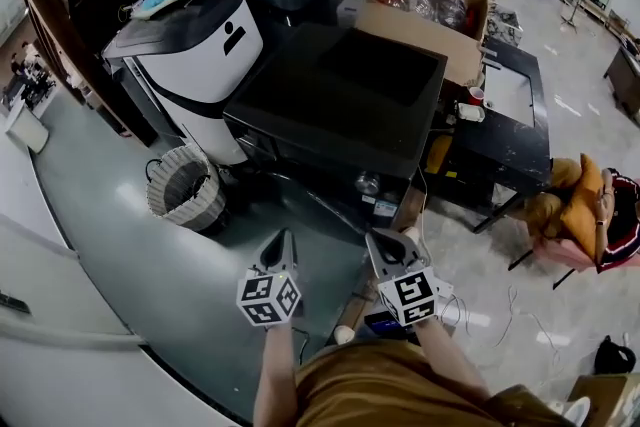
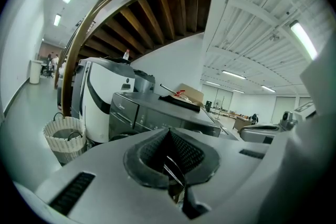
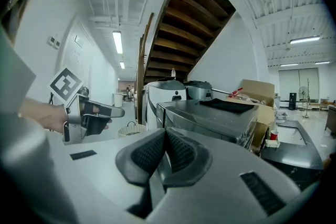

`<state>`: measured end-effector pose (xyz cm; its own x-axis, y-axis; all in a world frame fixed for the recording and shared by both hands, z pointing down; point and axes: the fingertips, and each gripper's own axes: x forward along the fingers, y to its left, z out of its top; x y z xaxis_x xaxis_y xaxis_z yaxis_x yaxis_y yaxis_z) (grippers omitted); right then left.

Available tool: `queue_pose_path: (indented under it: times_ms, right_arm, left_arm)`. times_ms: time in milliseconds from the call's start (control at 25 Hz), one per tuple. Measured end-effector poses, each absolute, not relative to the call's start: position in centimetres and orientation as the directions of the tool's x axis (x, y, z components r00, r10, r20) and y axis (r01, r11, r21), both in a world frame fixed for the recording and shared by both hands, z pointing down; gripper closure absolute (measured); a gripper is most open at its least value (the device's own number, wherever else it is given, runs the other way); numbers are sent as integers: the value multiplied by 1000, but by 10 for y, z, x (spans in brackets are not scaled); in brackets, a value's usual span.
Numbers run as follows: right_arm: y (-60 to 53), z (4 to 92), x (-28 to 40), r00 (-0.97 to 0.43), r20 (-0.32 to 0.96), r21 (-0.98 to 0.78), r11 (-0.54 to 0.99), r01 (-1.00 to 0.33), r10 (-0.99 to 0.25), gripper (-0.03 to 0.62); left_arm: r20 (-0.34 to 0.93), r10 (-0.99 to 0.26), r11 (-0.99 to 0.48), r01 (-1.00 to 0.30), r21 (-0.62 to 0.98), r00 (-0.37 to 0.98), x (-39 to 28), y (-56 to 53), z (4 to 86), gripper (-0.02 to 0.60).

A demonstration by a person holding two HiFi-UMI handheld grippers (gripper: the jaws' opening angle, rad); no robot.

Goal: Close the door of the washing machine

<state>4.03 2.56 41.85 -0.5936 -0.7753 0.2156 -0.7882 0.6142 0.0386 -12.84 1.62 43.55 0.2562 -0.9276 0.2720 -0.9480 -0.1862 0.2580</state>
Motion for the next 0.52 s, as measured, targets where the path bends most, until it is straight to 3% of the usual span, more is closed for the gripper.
queue_pose_path:
  times_ms: [520]
  right_arm:
    - [25,414,30,-607,213,46,628,-777,-766,582]
  left_arm:
    - [280,-925,-177,-943,281,257,-136,14,439,557]
